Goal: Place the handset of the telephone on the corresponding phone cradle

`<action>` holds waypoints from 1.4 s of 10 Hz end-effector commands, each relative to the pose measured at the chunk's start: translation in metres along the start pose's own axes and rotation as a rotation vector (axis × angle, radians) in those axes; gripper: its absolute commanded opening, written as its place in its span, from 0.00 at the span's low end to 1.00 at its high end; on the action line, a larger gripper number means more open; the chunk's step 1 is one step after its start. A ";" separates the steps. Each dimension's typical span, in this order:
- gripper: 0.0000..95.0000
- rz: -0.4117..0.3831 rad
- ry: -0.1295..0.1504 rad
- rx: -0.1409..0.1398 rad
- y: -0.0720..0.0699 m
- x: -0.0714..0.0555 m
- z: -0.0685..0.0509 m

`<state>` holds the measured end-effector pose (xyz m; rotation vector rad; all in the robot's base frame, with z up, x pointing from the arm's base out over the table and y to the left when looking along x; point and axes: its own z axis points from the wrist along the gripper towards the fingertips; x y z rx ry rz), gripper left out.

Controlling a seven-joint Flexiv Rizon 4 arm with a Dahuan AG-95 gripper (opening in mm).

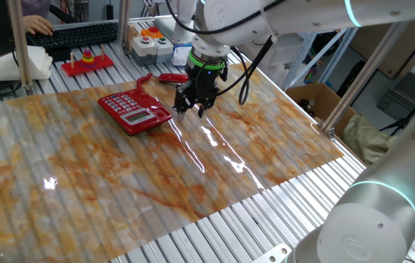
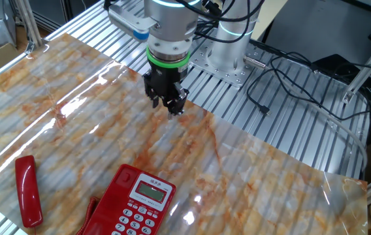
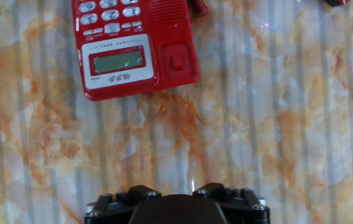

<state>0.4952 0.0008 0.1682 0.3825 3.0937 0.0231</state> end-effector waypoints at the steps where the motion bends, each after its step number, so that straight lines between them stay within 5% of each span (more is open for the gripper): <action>1: 0.00 0.102 -0.003 -0.005 -0.001 0.000 0.001; 3: 0.00 0.106 0.001 -0.005 0.000 -0.006 0.002; 6: 0.00 0.084 0.001 -0.006 0.000 -0.032 0.000; 14: 0.00 -0.151 0.014 -0.001 -0.023 -0.127 -0.006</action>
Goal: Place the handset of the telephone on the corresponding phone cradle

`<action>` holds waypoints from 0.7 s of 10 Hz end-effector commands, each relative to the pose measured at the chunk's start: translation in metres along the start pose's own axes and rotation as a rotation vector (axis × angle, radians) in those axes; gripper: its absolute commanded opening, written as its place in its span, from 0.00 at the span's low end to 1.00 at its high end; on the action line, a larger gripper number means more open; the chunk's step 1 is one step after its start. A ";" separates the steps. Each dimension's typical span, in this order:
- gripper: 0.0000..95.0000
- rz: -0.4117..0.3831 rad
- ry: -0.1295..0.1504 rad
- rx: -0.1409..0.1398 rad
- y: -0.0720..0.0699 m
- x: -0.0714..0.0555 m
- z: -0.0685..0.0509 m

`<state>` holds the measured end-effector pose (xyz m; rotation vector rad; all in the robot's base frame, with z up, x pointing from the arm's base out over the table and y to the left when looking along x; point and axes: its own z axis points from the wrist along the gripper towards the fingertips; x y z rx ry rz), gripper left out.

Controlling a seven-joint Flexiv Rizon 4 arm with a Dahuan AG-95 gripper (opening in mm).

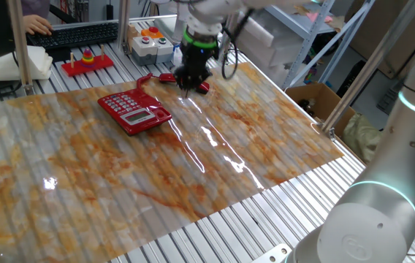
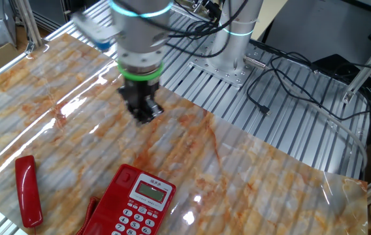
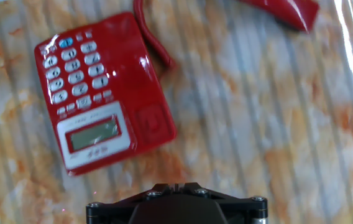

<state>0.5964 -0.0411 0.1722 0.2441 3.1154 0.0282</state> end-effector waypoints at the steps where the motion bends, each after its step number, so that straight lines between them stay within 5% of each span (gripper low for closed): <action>1: 0.00 -0.089 0.011 0.002 -0.014 -0.028 -0.006; 3: 0.00 -0.142 0.012 0.001 -0.024 -0.047 -0.007; 7: 0.00 -0.140 0.012 0.000 -0.028 -0.048 -0.002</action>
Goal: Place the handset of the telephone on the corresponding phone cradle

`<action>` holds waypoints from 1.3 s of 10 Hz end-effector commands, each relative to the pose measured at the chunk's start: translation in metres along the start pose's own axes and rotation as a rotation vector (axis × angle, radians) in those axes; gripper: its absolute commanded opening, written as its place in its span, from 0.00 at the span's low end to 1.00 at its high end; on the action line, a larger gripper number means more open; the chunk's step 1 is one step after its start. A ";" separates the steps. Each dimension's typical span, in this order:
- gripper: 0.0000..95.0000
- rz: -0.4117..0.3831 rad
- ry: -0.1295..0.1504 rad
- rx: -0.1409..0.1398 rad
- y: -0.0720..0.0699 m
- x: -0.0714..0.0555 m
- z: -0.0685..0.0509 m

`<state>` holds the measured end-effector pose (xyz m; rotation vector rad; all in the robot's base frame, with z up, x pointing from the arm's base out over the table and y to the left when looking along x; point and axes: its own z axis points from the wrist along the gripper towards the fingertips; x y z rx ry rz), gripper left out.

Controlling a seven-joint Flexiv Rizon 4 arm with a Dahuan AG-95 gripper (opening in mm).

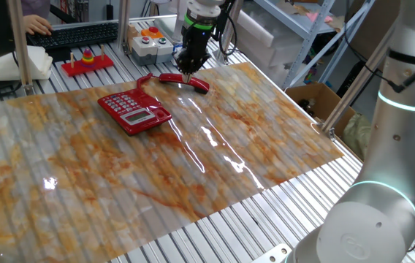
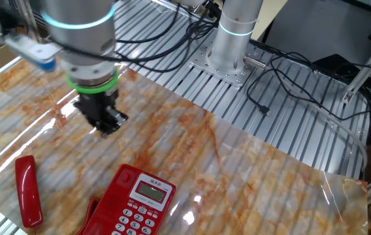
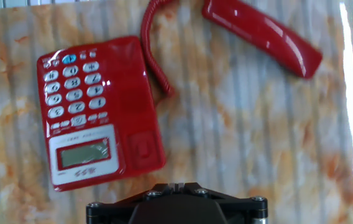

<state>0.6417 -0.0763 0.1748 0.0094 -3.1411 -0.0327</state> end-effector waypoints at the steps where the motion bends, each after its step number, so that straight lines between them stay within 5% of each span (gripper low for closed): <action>1: 0.00 0.022 -0.006 0.002 -0.001 0.003 0.000; 13: 0.00 0.075 -0.008 0.010 0.001 0.002 0.004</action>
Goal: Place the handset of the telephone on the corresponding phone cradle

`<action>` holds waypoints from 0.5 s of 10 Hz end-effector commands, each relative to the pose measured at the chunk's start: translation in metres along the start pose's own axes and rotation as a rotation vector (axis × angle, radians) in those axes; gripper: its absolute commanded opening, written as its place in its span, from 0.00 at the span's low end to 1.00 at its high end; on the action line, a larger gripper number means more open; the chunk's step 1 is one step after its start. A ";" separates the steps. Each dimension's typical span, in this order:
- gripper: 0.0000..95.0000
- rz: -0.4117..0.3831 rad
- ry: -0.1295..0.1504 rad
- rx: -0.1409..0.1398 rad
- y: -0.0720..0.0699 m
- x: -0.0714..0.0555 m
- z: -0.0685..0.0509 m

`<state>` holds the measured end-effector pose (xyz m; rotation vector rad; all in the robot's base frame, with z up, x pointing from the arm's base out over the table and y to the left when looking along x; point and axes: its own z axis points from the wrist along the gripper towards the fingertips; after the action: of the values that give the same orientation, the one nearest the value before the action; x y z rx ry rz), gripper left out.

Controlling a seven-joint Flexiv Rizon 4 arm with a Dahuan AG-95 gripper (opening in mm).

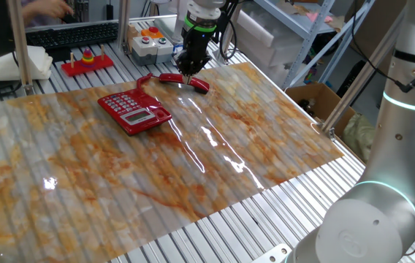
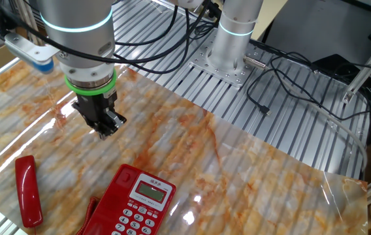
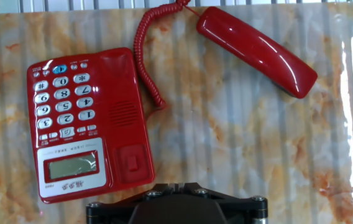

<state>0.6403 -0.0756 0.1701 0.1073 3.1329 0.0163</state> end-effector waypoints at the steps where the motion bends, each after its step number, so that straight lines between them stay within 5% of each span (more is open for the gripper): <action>1: 0.00 0.000 0.000 -0.001 0.000 0.000 0.000; 5: 0.00 -0.039 -0.001 -0.001 0.000 0.000 0.000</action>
<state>0.6394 -0.0755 0.1702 0.0465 3.1307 0.0169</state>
